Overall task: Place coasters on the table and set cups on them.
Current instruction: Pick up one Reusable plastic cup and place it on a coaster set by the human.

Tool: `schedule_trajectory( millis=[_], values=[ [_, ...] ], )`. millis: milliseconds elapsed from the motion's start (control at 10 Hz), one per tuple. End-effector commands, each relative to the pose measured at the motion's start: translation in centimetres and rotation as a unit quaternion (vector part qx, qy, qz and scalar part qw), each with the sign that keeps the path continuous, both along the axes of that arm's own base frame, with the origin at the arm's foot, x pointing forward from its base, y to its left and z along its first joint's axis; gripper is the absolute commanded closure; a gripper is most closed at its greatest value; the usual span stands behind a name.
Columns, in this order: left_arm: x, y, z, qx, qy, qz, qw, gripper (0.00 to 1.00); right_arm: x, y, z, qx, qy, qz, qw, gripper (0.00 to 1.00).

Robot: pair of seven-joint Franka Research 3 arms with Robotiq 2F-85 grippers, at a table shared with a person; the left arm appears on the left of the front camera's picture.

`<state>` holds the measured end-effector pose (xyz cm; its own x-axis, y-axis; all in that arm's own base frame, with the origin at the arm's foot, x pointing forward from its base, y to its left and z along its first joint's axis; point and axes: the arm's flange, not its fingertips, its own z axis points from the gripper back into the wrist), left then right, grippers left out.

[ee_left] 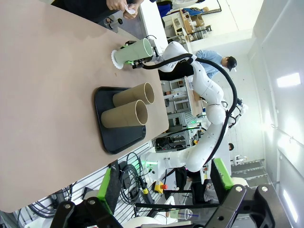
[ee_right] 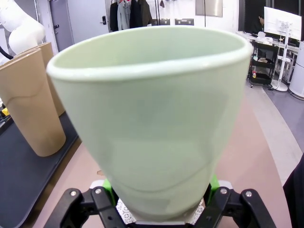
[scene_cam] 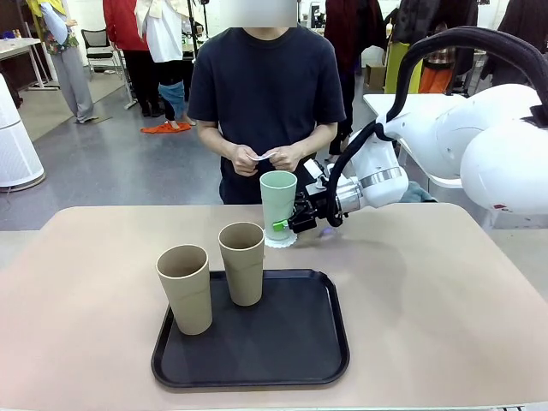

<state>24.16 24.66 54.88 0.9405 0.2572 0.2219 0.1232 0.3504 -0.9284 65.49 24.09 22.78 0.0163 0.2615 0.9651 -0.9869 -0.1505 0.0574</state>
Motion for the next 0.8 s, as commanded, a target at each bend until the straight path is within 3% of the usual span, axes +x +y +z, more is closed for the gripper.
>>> schedule_trajectory(
  millis=[0, 600, 700],
  values=[
    [-0.14, -0.05, 0.13, -0.005, -0.004, 0.000, 1.000, 0.00, -0.04, 0.10, -0.45, -0.009, 0.009, -0.006, 1.000, 0.19],
    [-0.14, -0.05, 0.13, -0.005, -0.004, 0.000, 1.000, 0.00, -0.27, -0.16, -0.84, -0.012, 0.013, 0.001, 1.000, 0.19],
    [-0.14, -0.05, 0.13, -0.005, -0.004, 0.000, 1.000, 0.00, -0.22, -0.22, -0.81, -0.010, 0.013, 0.004, 1.000, 0.00]
  ],
)
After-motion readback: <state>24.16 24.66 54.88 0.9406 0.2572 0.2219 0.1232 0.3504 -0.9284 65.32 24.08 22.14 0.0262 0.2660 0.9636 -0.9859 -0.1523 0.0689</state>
